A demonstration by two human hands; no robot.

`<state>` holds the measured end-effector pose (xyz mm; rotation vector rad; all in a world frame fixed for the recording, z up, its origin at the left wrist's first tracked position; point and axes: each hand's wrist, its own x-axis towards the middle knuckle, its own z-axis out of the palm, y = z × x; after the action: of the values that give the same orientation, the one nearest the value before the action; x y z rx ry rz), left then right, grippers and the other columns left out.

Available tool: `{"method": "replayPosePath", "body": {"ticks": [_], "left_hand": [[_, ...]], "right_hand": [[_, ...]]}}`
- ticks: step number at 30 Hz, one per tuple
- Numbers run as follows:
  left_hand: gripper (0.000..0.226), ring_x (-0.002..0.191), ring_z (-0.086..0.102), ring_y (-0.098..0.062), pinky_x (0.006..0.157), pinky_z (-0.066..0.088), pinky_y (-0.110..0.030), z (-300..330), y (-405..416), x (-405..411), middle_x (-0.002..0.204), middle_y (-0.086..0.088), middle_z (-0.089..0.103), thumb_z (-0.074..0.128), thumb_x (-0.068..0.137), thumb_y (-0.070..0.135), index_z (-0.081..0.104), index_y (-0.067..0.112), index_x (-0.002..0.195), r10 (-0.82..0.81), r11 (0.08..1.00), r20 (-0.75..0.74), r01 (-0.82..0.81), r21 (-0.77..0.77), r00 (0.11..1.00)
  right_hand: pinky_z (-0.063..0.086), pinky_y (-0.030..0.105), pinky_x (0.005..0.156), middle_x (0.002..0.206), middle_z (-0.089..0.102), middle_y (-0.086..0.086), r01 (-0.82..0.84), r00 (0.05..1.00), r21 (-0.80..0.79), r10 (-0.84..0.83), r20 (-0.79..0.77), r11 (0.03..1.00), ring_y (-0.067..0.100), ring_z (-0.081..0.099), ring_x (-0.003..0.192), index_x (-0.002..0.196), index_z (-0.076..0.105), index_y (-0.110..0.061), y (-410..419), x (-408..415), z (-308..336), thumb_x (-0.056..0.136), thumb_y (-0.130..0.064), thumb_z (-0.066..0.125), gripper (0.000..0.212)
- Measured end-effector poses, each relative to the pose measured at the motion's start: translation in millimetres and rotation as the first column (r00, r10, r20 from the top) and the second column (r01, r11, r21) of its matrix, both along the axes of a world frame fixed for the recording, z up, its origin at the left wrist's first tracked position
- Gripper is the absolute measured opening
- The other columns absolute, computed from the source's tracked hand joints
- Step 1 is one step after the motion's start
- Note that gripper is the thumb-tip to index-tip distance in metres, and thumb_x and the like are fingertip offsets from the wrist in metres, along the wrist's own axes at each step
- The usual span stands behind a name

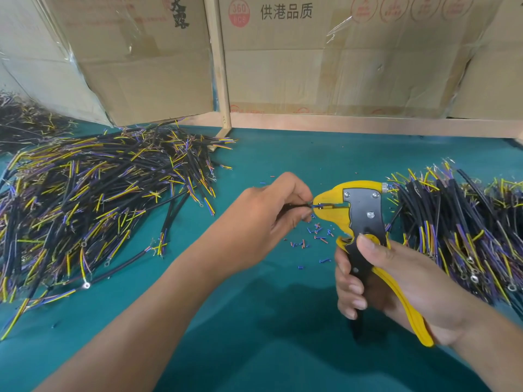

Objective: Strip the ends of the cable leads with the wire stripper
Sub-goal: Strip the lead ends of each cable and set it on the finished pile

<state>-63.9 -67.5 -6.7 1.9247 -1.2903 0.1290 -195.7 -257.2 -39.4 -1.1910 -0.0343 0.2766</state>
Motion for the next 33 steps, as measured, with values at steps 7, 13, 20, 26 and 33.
{"method": "replayPosePath", "body": {"ticks": [7, 13, 20, 26, 33], "left_hand": [[0.008, 0.086, 0.065, -0.002, 0.078, 0.047, -0.012, -1, 0, 1, 0.092, 0.008, 0.073, 0.059, 0.099, 0.01, 0.054, 0.01, 0.104, 0.002, 1.0, -0.011, -0.001, 0.016, 1.0], [0.009, 0.094, 0.066, -0.002, 0.081, 0.046, -0.011, -2, 2, 2, 0.099, 0.01, 0.073, 0.06, 0.099, 0.01, 0.055, 0.009, 0.106, 0.006, 0.999, -0.028, -0.005, 0.05, 1.0], [0.008, 0.086, 0.062, 0.005, 0.073, 0.039, -0.004, -7, 7, 11, 0.092, 0.015, 0.069, 0.058, 0.099, 0.009, 0.056, 0.003, 0.105, -0.019, 0.993, 0.047, 0.013, 0.12, 0.999], [0.006, 0.054, 0.041, -0.004, 0.056, 0.028, -0.005, -3, 13, 18, 0.079, 0.01, 0.066, 0.055, 0.101, 0.012, 0.057, 0.008, 0.097, -0.085, 0.99, 0.1, 0.073, 0.117, 0.991], [0.009, 0.056, 0.039, -0.005, 0.055, 0.029, -0.01, -6, 20, 30, 0.076, 0.009, 0.061, 0.056, 0.102, 0.018, 0.056, 0.015, 0.094, -0.126, 0.981, 0.104, 0.108, 0.159, 0.987]], "right_hand": [[0.04, 0.038, 0.053, 0.064, 0.037, 0.01, 0.04, 0.998, -0.029, -0.041, -0.049, 0.999, 0.025, 0.036, 0.053, 0.078, 0.059, -0.005, 3, -2, 3, 0.072, -0.056, 0.084, 0.057], [0.037, 0.03, 0.046, 0.06, 0.034, 0.007, 0.057, 0.995, -0.043, -0.061, -0.082, 0.997, 0.019, 0.032, 0.045, 0.072, 0.055, -0.009, 5, -2, 5, 0.071, -0.06, 0.082, 0.058], [0.03, 0.021, 0.041, 0.057, 0.031, 0.002, 0.132, 0.983, -0.127, -0.146, -0.112, 0.983, 0.014, 0.024, 0.04, 0.068, 0.052, -0.014, 7, 1, 4, 0.075, -0.063, 0.069, 0.053], [0.029, 0.021, 0.04, 0.059, 0.032, 0.003, 0.114, 0.987, -0.136, -0.127, -0.096, 0.984, 0.014, 0.025, 0.041, 0.071, 0.055, -0.013, 7, 0, 10, 0.076, -0.061, 0.07, 0.051], [0.03, 0.022, 0.039, 0.06, 0.033, 0.003, 0.08, 0.992, -0.145, -0.093, -0.089, 0.986, 0.013, 0.026, 0.041, 0.072, 0.055, -0.013, 8, 2, 8, 0.078, -0.059, 0.069, 0.049]]}}
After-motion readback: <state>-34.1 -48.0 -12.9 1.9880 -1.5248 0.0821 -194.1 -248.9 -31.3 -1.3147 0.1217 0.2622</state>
